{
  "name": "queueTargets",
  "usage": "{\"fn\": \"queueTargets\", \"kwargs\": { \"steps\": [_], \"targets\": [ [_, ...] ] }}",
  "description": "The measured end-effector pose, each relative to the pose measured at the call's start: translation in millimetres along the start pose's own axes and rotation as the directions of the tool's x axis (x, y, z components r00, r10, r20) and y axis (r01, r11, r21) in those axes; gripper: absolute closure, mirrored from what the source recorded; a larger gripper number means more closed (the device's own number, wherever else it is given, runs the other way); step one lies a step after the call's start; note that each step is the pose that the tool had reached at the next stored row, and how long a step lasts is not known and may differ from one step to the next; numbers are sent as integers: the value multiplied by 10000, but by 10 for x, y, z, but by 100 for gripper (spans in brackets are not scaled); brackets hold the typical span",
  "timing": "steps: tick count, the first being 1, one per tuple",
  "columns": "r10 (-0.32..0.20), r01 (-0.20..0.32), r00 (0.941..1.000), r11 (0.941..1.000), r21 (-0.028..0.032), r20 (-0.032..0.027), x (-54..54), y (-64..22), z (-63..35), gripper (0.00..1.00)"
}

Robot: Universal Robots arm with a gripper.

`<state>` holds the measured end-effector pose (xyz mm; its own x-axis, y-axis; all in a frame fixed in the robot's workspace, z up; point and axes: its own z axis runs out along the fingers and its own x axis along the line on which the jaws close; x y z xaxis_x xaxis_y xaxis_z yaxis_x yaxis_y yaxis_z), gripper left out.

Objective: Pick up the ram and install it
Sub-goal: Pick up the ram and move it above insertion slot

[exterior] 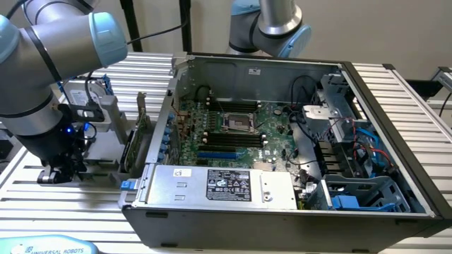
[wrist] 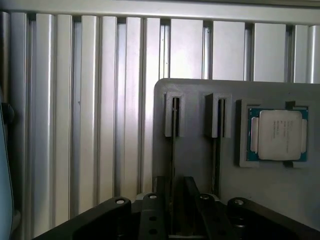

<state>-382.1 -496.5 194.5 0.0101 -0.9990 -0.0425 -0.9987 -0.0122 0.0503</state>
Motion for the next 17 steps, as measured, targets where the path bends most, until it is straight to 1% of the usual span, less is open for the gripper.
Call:
{"fn": "queueTargets", "kwargs": {
  "steps": [1, 2, 3, 8, 10, 11, 17],
  "targets": [
    [-11, 11, 10000, 10000, 1, 1, 0, -1, 1, 73],
    [-15, 15, 10000, 10000, 2, 2, -1, -2, 2, 73],
    [-17, 17, 10000, 10000, 3, 2, -1, -4, 3, 80],
    [-19, 19, 10000, 10000, -2, -3, 0, -9, 0, 80],
    [-18, 18, 10000, 10000, 0, -1, 0, -9, 1, 82],
    [-19, 19, 10000, 10000, -1, 0, 0, -9, 0, 87],
    [18, -18, 10000, 10000, 1, 2, 0, -9, 1, 87]
  ]
}}
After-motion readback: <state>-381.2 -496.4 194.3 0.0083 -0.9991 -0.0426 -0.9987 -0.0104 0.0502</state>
